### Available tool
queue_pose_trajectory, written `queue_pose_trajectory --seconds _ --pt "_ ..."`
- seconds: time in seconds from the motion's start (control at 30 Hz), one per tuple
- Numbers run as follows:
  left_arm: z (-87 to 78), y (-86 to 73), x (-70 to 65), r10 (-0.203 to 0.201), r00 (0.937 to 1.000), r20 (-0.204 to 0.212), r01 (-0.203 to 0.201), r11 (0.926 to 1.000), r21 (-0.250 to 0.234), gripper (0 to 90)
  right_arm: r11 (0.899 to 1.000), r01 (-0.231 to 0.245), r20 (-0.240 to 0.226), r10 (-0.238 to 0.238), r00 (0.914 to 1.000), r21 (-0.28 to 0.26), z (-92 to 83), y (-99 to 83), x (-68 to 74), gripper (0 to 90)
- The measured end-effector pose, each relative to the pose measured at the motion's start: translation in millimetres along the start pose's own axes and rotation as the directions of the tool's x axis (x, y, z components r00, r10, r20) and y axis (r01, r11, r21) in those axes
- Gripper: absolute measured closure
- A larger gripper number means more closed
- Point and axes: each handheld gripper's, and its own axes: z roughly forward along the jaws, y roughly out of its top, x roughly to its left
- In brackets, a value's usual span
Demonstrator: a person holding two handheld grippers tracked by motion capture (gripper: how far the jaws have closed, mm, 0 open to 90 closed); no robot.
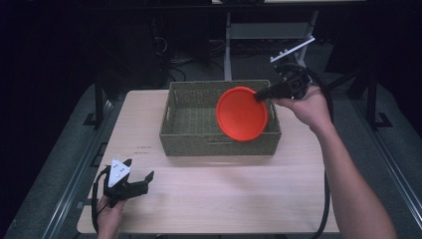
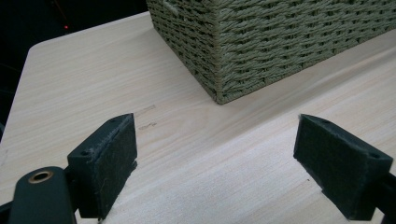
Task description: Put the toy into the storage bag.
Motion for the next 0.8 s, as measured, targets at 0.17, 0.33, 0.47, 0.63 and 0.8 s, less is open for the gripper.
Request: queue_pose_trajectory --seconds 0.17,0.33,0.47,0.63,0.8 --pt "0.3 0.4 -0.6 0.006 1.0000 0.003 -0.006 1.0000 0.000 12.8 1.000 -0.017 0.016 0.017 0.9997 0.004 5.2 4.9 -5.8 81.9" --pt "1.1 0.8 -2.1 0.006 1.0000 0.007 -0.006 1.0000 -0.004 12.8 0.999 -0.049 0.013 0.048 0.9987 0.003 10.6 6.7 -14.3 81.8" --pt "2.6 1.7 -3.1 0.009 0.9999 0.011 -0.009 1.0000 -0.004 12.8 0.998 -0.066 0.024 0.065 0.9976 0.002 13.0 7.6 -20.3 81.8" --pt "3.2 1.8 -2.9 0.004 1.0000 0.008 -0.004 1.0000 -0.001 12.8 0.997 -0.074 0.036 0.075 0.9965 -0.022 13.1 11.2 -24.5 81.7" --pt "2.0 1.6 -1.8 0.002 1.0000 0.009 -0.002 1.0000 -0.006 12.9 0.996 -0.088 0.049 0.089 0.9949 -0.020 17.8 15.9 -29.1 81.7"
